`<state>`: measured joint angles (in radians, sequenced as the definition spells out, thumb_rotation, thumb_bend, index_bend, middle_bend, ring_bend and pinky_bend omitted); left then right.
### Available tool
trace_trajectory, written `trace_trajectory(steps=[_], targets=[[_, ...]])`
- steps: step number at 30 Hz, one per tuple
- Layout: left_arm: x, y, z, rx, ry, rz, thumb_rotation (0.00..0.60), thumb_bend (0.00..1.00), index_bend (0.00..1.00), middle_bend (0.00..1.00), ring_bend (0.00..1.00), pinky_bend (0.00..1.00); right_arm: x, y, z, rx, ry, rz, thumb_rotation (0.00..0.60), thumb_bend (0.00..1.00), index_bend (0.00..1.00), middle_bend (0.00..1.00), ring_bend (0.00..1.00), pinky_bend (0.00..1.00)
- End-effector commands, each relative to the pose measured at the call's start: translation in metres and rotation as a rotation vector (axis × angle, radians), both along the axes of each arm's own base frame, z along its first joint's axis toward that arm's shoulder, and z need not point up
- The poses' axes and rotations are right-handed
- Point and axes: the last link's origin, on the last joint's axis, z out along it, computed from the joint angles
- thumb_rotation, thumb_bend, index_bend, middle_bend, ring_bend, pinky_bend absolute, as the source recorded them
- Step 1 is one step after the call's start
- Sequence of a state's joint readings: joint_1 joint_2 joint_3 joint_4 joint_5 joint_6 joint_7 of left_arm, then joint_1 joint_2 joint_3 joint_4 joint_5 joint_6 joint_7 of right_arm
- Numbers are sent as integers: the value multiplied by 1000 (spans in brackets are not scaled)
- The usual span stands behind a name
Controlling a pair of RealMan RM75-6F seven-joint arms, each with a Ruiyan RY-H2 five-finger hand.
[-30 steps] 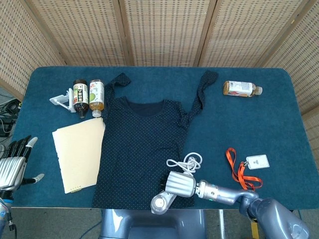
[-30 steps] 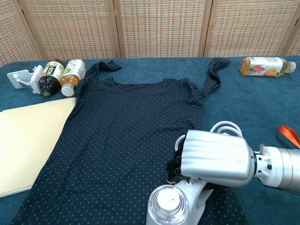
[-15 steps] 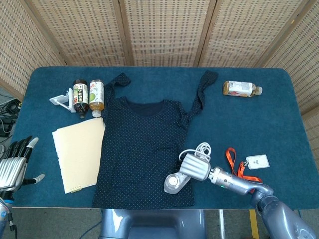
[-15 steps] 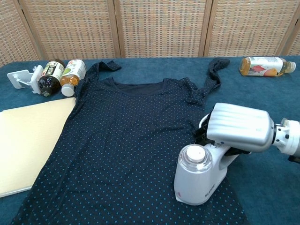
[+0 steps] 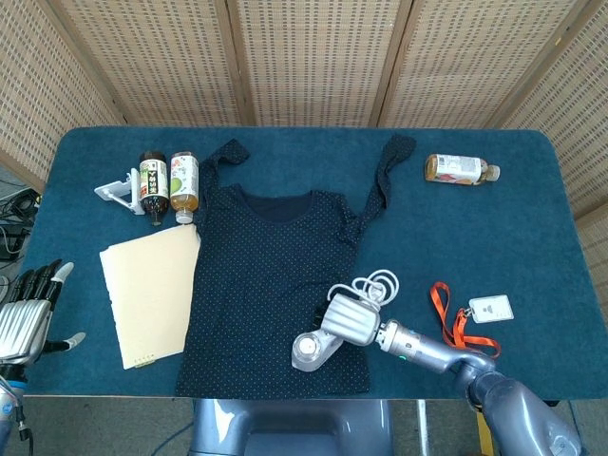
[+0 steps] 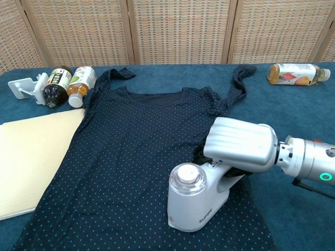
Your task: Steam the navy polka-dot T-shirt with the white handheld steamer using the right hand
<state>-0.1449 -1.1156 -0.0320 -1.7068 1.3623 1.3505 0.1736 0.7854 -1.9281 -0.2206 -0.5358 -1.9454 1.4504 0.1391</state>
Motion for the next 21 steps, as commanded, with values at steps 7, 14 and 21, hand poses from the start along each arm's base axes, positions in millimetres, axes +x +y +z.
trace_trajectory(steps=[7, 14, 21], targets=[[-1, 2, 0, -1, 2, 6, 600, 0, 0, 0, 0, 0, 36, 29, -28, 81, -50, 86, 600, 1000, 845, 704, 748, 1000], [-3, 2, 0, -2, 3, 11, 600, 0, 0, 0, 0, 0, 45, 41, -34, 95, -50, 131, 600, 1000, 846, 704, 748, 1000], [-3, 2, 0, -2, 3, 10, 600, 0, 0, 0, 0, 0, 29, 29, -28, 37, -4, 108, 600, 1000, 846, 704, 748, 1000]])
